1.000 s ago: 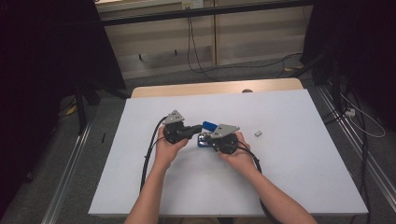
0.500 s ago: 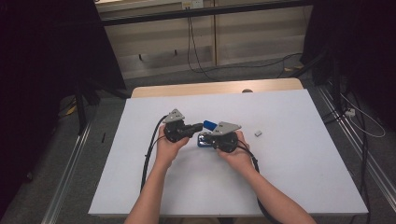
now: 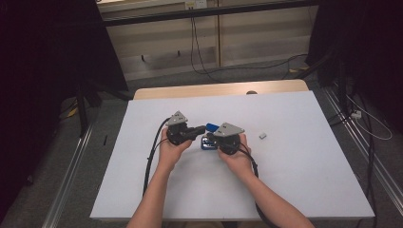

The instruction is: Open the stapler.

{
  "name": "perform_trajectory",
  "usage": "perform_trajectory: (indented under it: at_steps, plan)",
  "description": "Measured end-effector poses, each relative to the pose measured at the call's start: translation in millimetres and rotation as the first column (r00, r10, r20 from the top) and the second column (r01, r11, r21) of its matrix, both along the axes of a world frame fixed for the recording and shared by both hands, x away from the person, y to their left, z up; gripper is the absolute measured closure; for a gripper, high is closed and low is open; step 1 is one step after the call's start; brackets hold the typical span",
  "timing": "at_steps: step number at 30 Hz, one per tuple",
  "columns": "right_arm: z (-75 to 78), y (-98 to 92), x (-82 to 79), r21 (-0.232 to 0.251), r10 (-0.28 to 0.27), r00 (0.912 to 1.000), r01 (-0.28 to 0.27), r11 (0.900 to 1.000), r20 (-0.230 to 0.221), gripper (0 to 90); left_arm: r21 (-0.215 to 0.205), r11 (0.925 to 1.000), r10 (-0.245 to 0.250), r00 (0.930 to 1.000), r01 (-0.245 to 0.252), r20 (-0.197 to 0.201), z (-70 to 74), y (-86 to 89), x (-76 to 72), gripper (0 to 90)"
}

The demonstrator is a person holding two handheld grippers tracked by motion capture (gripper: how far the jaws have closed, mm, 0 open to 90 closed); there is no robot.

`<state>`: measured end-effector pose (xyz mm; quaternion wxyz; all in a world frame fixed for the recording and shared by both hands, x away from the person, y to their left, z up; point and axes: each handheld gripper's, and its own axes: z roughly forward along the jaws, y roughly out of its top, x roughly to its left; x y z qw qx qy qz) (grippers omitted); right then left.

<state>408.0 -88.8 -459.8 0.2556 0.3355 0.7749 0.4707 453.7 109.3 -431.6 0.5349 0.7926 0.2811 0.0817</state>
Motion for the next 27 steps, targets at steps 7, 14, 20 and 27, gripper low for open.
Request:
perform_trajectory:
  at_steps: [7, 14, 20, 27]
  plan:
    - [-0.7, 0.7, -1.3, -0.007, -0.008, 0.9999, 0.008, 1.000, 0.009, 90.0, 0.041, 0.9991, -0.009, 0.9995, 0.010, -0.029, -9.9, -0.3, 1.6, 89.0]
    - [-0.8, -0.5, -2.5, -0.007, -0.004, 0.9999, 0.004, 1.000, 0.014, 90.0, 0.080, 0.9967, -0.013, 0.9992, 0.016, -0.036, -16.3, -4.7, 1.6, 90.0]
    - [2.5, -1.3, -3.6, -0.017, -0.026, 0.9991, 0.026, 1.000, 0.033, 90.0, 0.125, 0.9922, -0.005, 0.9995, 0.009, -0.032, -19.3, -6.8, 0.7, 90.0]
    - [8.8, -6.4, -7.2, -0.013, -0.072, 0.9952, 0.073, 0.997, 0.066, 90.0, 0.133, 0.9908, -0.019, 0.9997, 0.021, -0.014, -23.7, -8.4, -0.1, 90.0]
